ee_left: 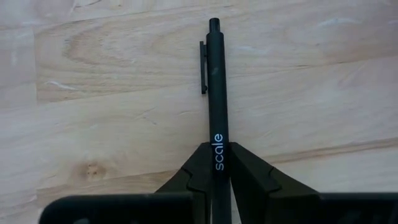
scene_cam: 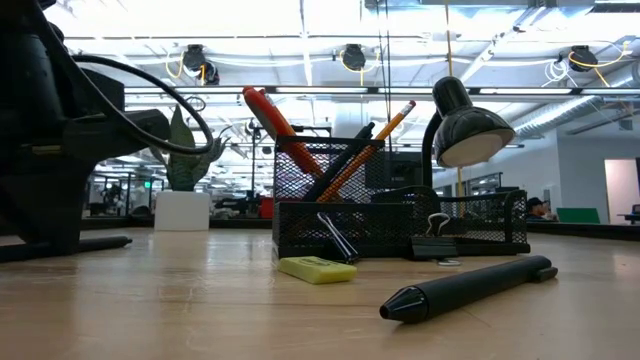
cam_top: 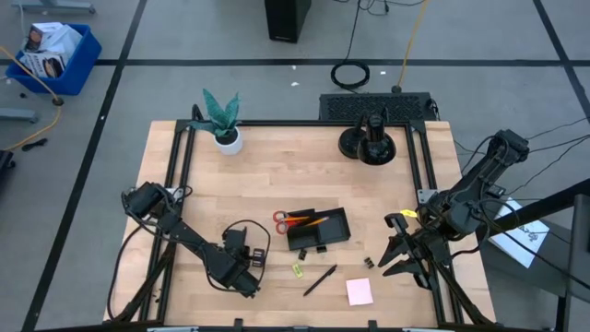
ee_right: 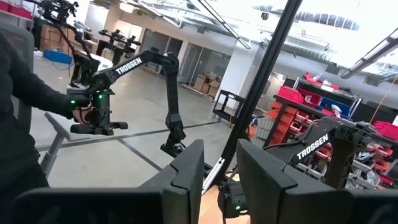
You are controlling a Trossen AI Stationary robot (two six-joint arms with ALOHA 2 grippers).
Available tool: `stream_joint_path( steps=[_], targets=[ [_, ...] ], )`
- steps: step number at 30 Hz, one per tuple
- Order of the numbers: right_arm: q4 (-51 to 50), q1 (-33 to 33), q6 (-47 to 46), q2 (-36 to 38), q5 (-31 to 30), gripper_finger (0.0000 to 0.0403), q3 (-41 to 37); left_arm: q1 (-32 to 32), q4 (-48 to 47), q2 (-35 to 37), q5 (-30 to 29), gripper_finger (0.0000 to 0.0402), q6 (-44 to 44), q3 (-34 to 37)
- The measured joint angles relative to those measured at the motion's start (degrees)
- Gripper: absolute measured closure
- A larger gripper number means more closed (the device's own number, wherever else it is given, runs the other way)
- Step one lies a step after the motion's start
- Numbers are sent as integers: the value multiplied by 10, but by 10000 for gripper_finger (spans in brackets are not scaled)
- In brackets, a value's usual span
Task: Pick and place office supplies into organizer
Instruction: Put the left black pen into the black desk organizer
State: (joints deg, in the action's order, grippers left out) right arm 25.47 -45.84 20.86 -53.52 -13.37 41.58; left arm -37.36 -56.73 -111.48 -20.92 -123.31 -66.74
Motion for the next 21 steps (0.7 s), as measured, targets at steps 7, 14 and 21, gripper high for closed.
stream_joint_path(
  steps=[7, 14, 21],
  targets=[
    [0, 0, 0, 0, 0, 314, 0, -2, -4, 7, -21, 355, 1, 1],
    [4, 0, -1, 0, 0, 314, 0, -14, -7, 43, -70, 355, 2, 0],
    [9, 0, 0, 0, 0, 314, 0, -34, -14, 66, -79, 355, 2, 0]
  ],
)
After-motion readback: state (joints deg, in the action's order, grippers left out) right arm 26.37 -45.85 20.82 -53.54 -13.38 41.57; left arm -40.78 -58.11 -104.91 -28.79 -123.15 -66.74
